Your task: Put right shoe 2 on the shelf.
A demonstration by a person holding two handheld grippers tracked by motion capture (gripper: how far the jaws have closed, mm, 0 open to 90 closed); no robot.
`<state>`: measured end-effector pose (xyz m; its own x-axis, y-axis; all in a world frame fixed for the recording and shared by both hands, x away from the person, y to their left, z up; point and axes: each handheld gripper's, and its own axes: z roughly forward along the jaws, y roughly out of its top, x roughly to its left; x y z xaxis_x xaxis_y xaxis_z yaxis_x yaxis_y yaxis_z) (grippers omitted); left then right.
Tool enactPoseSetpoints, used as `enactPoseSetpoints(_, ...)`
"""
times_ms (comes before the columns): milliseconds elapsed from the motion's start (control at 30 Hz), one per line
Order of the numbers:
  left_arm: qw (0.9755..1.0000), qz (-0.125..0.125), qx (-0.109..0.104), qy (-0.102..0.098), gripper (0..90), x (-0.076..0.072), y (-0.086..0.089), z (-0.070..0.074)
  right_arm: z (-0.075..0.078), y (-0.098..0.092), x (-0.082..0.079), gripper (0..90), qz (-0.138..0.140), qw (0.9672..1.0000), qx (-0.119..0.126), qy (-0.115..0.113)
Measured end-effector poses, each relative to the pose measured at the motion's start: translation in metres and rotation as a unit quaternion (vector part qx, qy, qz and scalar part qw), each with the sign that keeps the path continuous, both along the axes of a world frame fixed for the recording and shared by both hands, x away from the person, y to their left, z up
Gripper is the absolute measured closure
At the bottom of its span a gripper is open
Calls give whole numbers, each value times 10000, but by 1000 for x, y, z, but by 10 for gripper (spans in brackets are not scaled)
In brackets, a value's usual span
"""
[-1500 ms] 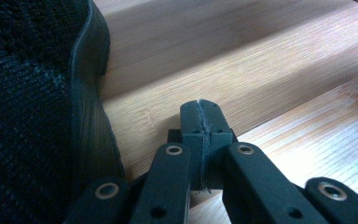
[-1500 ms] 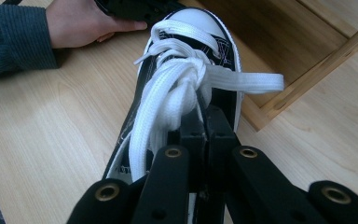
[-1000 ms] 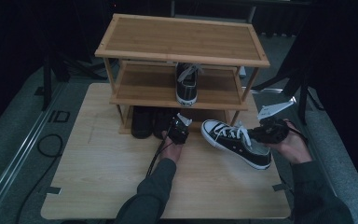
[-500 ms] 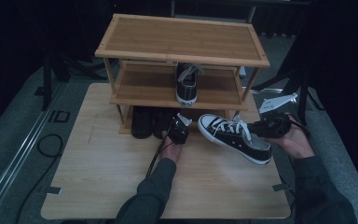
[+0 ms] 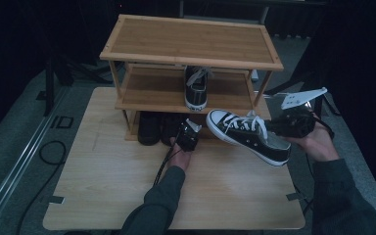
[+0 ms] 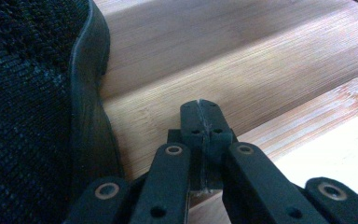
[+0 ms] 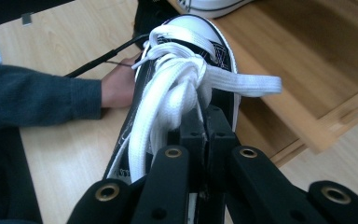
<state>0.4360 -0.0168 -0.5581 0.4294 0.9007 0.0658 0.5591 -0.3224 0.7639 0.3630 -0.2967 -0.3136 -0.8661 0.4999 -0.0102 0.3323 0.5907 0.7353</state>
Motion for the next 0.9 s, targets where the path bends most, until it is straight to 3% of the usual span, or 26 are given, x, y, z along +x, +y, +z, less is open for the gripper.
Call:
enactPoseSetpoints(333,10000,23,-5,-8,896,0,0,0,17,0,11,885,-307,9993,129,-188)
enactPoseSetpoints(767,10000,36,-60,4,897,0,0,0,9,20,36,884,-912,9952,187,-309)
enactPoseSetpoints(900,10000,35,-53,3,896,0,0,0,11,19,39,884,-1056,9936,255,-316)
